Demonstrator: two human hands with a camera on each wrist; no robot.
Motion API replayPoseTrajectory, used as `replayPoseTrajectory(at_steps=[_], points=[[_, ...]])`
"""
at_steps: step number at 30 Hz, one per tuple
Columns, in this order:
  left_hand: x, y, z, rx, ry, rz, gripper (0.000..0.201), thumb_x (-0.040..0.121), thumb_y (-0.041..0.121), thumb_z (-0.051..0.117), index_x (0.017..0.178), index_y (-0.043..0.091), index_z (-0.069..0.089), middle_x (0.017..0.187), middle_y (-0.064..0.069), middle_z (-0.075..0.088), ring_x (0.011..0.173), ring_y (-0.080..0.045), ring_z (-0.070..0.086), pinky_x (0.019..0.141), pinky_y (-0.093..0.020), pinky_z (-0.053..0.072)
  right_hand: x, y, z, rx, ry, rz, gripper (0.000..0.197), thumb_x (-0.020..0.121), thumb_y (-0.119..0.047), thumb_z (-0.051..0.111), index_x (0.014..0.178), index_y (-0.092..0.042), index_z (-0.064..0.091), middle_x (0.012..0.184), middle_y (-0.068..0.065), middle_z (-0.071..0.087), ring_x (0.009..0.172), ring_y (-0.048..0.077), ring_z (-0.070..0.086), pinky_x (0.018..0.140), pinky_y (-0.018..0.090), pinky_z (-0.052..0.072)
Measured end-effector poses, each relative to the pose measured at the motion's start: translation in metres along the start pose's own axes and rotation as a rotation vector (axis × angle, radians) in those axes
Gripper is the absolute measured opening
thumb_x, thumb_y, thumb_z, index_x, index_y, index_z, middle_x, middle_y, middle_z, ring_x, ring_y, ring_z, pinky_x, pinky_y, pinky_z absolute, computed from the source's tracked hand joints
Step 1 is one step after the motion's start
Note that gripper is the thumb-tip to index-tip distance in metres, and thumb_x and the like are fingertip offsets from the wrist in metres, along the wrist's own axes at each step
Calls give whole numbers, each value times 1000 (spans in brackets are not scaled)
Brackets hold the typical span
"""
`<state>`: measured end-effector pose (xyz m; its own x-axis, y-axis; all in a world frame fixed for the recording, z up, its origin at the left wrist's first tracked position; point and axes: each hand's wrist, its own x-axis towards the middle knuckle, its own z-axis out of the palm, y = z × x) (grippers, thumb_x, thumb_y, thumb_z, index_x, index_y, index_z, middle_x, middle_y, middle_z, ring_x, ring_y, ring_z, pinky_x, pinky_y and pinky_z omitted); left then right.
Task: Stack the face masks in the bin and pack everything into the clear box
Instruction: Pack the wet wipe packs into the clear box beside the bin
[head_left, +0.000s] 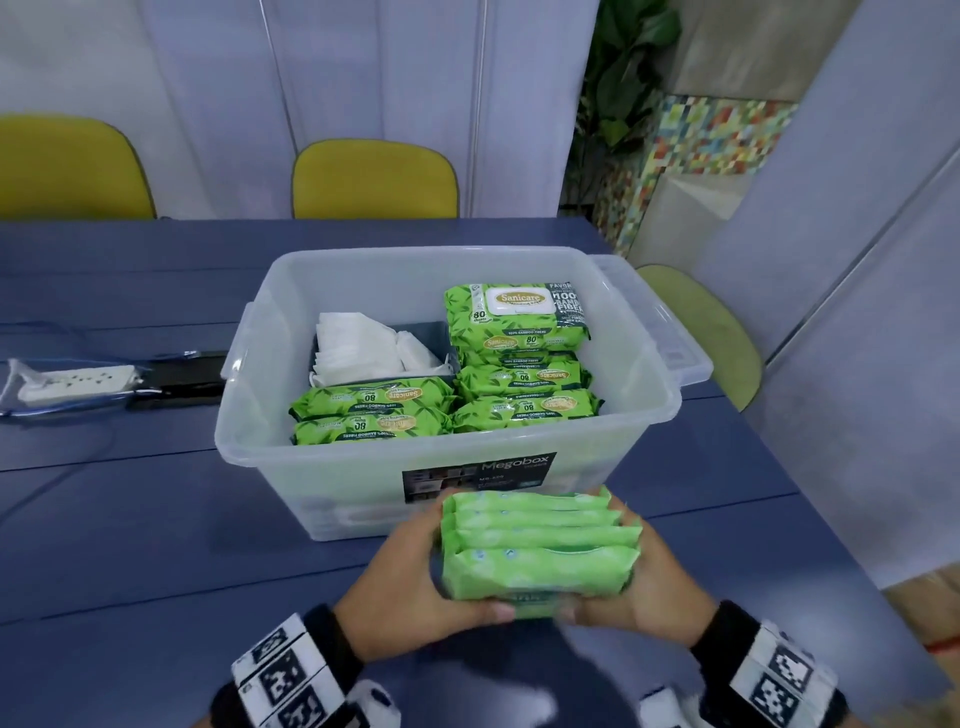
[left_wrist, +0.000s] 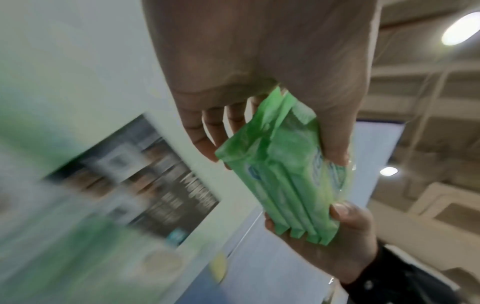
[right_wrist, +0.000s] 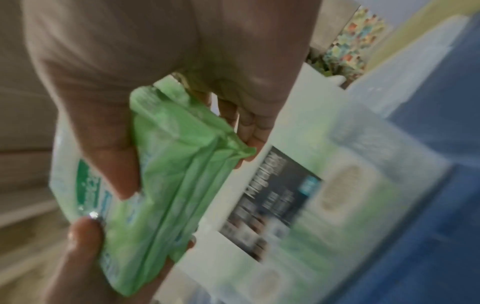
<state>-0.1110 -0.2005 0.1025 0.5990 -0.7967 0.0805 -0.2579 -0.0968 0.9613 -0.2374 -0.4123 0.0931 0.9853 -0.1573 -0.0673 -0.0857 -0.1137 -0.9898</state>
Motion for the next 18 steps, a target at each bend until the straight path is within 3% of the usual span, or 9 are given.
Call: replayPoseTrajectory(at_steps=[2, 5, 7, 9, 11, 13, 14, 16, 18], points=[[1, 39, -8, -21, 57, 66, 65, 52, 36, 87, 109, 47, 57, 110, 26, 65, 104, 5, 62, 86, -9, 46, -2, -43, -9, -4, -7, -46, 79, 56, 12, 82, 125, 8, 44, 121, 2, 67, 110, 17, 65, 88, 26, 53], [19, 88, -22, -109, 133, 124, 62, 47, 39, 86, 102, 29, 58, 98, 26, 69, 90, 5, 66, 73, -7, 48, 6, -105, -19, 24, 54, -156, 83, 51, -24, 92, 122, -5, 53, 114, 0, 70, 103, 15, 67, 81, 26, 54], [41, 117, -33, -117, 151, 147, 57, 54, 41, 86, 102, 29, 57, 94, 27, 70, 87, 5, 67, 69, -8, 49, 21, -139, -23, 80, 88, -252, 76, 53, -37, 91, 119, -18, 59, 116, 2, 69, 107, 20, 66, 84, 31, 55], [67, 141, -46, -109, 132, 149, 44, 66, 45, 78, 103, 32, 58, 96, 25, 70, 90, 2, 68, 72, -13, 52, 40, -163, -29, 154, 91, -269, 68, 59, -35, 87, 118, -18, 59, 118, 6, 68, 106, 24, 66, 82, 32, 55], [96, 154, -58, -65, 112, 119, 39, 72, 56, 72, 101, 34, 60, 99, 21, 71, 94, -2, 68, 80, -23, 54, 65, -178, -38, 192, 85, -206, 62, 57, -23, 85, 113, -11, 61, 110, 6, 70, 91, 18, 68, 68, 24, 54], [127, 151, -67, -56, 99, 30, 49, 65, 64, 69, 99, 28, 64, 107, 5, 72, 99, -14, 67, 89, -41, 55, 92, -186, -51, 217, 98, -68, 62, 51, -21, 83, 108, -9, 64, 109, 9, 68, 83, 20, 63, 57, 24, 50], [143, 146, -71, -60, 95, -43, 66, 58, 70, 70, 101, 19, 65, 112, -7, 70, 101, -23, 67, 91, -48, 53, 106, -187, -57, 235, 111, 13, 61, 50, -21, 79, 108, -9, 63, 109, 11, 66, 83, 22, 61, 56, 26, 48], [172, 135, -75, -140, 73, -210, 103, 47, 76, 74, 119, 4, 59, 119, -21, 63, 104, -34, 65, 89, -50, 53, 132, -184, -67, 244, 160, 146, 55, 53, -22, 70, 107, -13, 61, 106, 11, 61, 83, 25, 58, 60, 30, 45], [194, 119, -74, -246, 62, -335, 101, 58, 69, 73, 133, 5, 48, 129, -9, 56, 108, -31, 63, 89, -44, 54, 155, -177, -72, 192, 193, 260, 50, 54, -20, 64, 103, -16, 56, 102, 10, 55, 83, 27, 54, 69, 33, 42]])
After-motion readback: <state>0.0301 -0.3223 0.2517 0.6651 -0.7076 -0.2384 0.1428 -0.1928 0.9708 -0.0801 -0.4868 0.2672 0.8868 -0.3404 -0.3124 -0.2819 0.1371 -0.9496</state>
